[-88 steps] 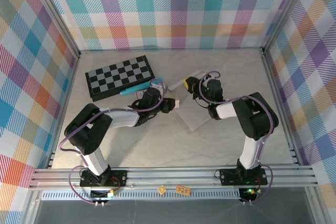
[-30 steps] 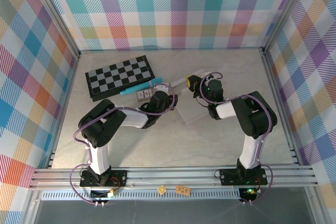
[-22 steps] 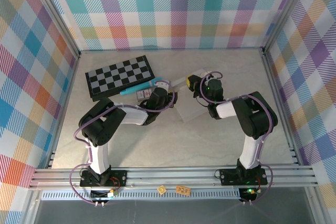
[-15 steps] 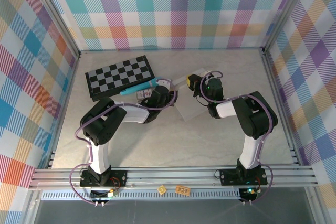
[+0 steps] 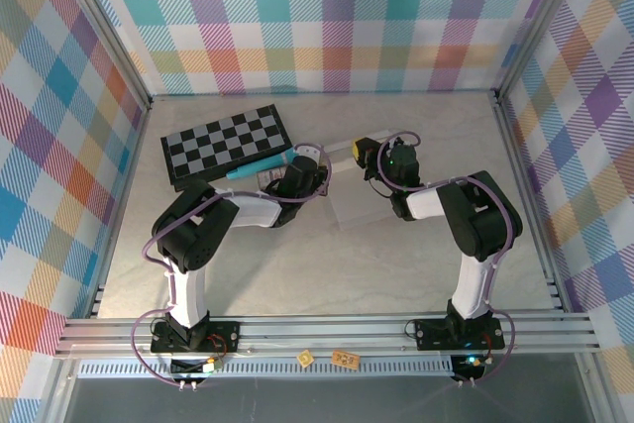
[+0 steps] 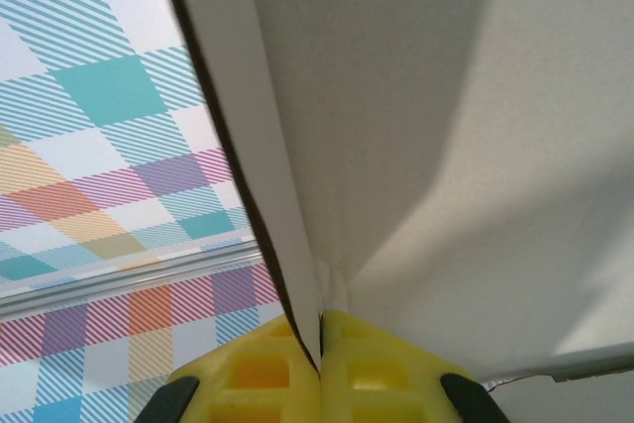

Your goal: Fold the paper box

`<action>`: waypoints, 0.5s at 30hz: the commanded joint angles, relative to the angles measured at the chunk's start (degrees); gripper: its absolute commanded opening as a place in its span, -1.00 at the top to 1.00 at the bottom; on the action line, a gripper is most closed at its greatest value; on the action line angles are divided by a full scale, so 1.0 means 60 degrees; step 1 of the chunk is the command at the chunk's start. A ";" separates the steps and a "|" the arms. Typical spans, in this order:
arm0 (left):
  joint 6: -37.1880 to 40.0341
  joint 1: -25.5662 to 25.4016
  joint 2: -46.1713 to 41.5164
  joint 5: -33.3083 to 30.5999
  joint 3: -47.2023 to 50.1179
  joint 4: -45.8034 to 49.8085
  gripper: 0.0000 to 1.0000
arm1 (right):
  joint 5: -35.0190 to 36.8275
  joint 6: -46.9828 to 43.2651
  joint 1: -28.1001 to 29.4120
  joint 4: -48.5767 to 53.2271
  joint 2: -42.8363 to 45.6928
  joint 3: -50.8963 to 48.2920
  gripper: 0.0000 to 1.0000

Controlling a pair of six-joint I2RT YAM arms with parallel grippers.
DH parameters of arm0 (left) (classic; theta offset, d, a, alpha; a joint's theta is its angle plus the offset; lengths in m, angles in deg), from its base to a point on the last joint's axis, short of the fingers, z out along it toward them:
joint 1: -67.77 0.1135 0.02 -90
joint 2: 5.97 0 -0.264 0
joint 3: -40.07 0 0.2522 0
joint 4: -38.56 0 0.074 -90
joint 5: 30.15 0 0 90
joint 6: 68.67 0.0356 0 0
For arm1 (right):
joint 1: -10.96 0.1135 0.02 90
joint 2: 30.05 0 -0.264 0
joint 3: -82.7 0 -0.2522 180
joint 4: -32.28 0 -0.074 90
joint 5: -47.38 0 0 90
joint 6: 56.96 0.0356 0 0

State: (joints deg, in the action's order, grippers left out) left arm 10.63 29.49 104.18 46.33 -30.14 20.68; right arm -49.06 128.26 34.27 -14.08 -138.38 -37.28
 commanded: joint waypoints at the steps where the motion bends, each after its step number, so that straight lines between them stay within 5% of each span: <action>1: -0.0046 0.0053 0.0103 0.0387 -0.0455 -0.0528 1.00 | -0.0762 0.0243 0.0276 0.0906 -0.0299 -0.0024 1.00; 15: -0.0487 0.0067 0.0185 0.0610 -0.0903 -0.0217 0.74 | -0.0229 -0.0435 0.0634 0.0655 -0.0529 0.0249 1.00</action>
State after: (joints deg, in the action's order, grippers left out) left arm 8.71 29.84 104.66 46.95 -32.10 22.91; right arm -46.98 127.56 35.06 -11.30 -138.54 -35.29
